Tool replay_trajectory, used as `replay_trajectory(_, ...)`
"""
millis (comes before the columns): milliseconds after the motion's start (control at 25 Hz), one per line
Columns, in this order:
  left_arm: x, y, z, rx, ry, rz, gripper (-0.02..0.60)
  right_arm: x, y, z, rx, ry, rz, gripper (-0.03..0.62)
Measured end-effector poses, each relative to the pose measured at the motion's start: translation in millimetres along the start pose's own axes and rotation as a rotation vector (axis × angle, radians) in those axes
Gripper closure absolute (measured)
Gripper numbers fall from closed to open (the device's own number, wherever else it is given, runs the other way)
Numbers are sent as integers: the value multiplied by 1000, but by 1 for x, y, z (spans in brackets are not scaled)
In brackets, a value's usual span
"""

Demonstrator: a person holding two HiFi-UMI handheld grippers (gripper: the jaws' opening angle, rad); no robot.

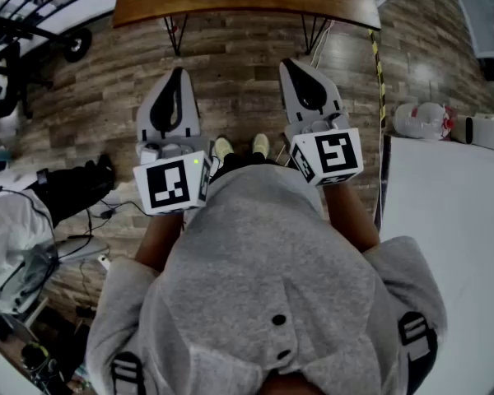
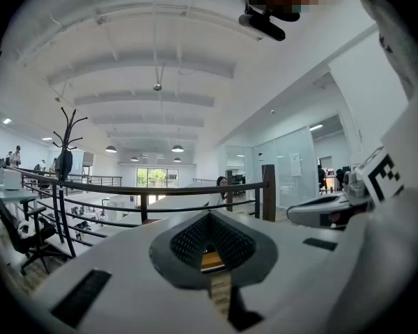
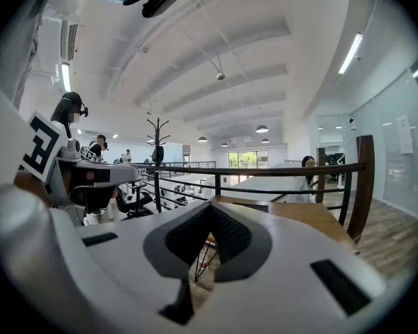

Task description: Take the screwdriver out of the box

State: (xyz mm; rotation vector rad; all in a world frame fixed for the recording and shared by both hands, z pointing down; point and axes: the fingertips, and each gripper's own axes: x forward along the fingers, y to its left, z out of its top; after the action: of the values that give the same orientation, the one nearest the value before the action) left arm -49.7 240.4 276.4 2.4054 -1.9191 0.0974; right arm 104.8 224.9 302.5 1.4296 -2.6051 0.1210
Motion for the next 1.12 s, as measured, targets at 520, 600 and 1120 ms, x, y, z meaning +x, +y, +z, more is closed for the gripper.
replay_trajectory(520,-21,29,4,-25,2,-20,568,7,35,12,78,-31,1,579)
replay_trajectory(600,-24,34,4,-33,1,-25,568,10,38,14,84,-32,-9,579)
replay_trajectory(1120,-23,56,-1,-54,-9,-52,568,25,46,9,77,-7,-45,579)
